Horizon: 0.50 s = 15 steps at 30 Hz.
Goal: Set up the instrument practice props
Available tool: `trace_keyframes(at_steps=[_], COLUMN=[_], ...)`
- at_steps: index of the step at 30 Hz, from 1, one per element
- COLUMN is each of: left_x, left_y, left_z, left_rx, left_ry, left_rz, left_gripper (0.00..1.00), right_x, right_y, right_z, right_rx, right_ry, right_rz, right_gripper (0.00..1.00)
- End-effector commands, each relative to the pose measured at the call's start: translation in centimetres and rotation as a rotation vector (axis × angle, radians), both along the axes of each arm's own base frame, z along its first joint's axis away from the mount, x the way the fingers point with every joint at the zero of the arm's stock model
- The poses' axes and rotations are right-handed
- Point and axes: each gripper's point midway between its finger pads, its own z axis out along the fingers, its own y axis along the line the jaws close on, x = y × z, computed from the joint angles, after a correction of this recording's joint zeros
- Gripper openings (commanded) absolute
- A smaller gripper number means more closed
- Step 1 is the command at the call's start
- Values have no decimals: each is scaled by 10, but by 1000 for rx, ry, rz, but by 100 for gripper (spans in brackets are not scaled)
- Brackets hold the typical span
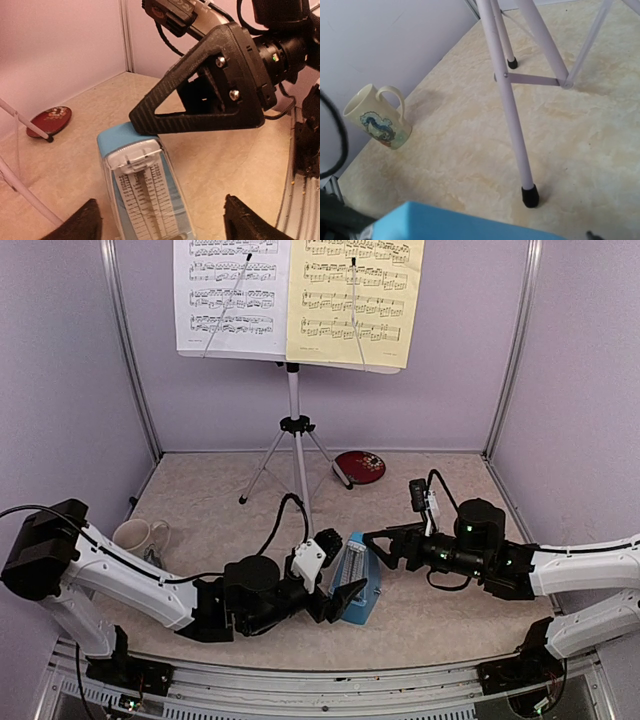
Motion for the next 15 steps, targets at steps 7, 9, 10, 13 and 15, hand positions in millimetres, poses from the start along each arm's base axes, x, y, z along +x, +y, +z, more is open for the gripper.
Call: trace_keyframes(at_steps=[7,9,10,13,15], left_x=[10,14,16,20,19], left_y=[-25,-28,-30,-31,-30], left_z=[-13,-21,-24,-28,-30], left_rx=[-67,-55,-49,-34,-15], left_ry=[137,155,159,155,143], left_rz=[185,216,231,238,203], left_gripper=[99,99,98,93,90], right_x=[-12,-13,-13,-13,-14], right_y=[-27,-26,-25,-24,-24], right_z=[-70,-66,-64,-60,-56], right_rx=[-238,-229,-224,-217,-209], right_ry=[131,125,124,114,107], right_rz=[-13,-6,-5,4,8], right_gripper=[88,88,88,88,88])
